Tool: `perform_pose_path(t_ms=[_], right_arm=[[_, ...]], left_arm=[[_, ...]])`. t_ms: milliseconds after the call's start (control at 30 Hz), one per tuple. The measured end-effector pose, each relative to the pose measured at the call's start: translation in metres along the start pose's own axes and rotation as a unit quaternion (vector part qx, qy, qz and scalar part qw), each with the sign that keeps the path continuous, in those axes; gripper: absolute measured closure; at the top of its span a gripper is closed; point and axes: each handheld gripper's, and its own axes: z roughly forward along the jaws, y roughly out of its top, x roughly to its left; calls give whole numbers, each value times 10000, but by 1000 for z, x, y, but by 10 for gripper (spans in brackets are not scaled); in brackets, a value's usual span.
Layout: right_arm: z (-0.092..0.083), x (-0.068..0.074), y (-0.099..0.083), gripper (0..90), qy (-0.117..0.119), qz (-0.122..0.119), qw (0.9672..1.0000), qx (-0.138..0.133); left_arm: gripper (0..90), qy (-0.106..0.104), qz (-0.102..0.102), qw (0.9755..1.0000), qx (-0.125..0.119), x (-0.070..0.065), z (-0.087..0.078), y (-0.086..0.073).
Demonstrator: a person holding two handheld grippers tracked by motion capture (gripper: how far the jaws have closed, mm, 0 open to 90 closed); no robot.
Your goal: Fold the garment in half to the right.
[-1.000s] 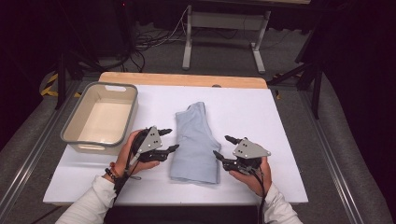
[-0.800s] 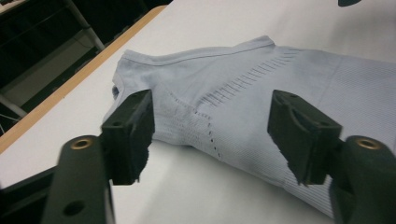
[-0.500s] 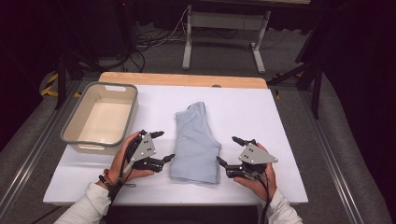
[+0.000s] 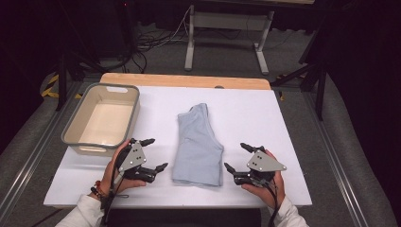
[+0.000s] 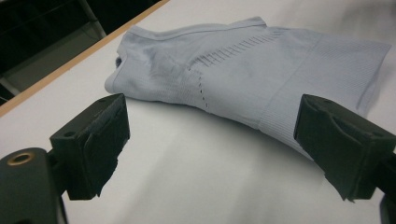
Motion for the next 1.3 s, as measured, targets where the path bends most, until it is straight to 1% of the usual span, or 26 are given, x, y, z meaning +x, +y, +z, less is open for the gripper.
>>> perform_pose_path(t_ms=[67,167,233,267,333,400,467,533,567,633,667,733,800,900,1000,1100,1200,1300], right_arm=[[-1,0,-2,167,20,43,10000,-1],[-2,1,-6,168,41,36,10000,15],[-2,1,-8,170,71,64,10000,19],[-3,1,-9,171,75,83,9999,15],[-4,1,-12,173,60,83,9999,49],[-5,0,-16,173,81,118,9999,61],[-7,-1,-19,172,84,97,9999,79],[-8,-2,-21,169,85,167,9998,40],[-9,-2,-21,168,66,189,9998,30],[-8,-1,-23,167,80,167,9998,29],[-7,0,-23,170,87,154,9998,54],[-5,2,-24,207,149,30,9997,175],[-3,3,-23,210,156,-56,9997,187],[-1,4,-22,202,172,-56,9997,139],[0,3,-21,199,168,-72,9997,139],[1,2,-19,204,114,-106,9997,180],[1,0,-18,208,107,-108,9998,141],[2,0,-16,209,95,-107,9998,124]], left_arm=[[111,21,-55,10000,13,0,-2,-3],[109,25,-67,10000,0,1,-7,-6],[109,84,-128,9999,-13,2,-10,-7],[109,73,-184,9998,-19,2,-11,-8],[103,88,-204,9998,-9,2,-13,-11],[101,82,-243,9997,47,1,-14,-16],[96,41,-337,9994,95,0,-15,-20],[94,91,-320,9993,169,-2,-17,-24],[93,81,-334,9992,199,-2,-19,-26],[89,96,-309,9991,261,-2,-22,-28],[89,96,-363,9990,245,0,-24,-29],[95,141,-474,9986,205,2,-27,-31],[97,143,-580,9981,173,5,-28,-32],[96,120,-576,9980,245,5,-28,-33],[99,84,-556,9981,267,3,-27,-33],[114,72,-592,9976,354,0,-25,-32],[114,70,-543,9977,405,-2,-25,-33],[114,58,-548,9975,451,-5,-25,-33]])
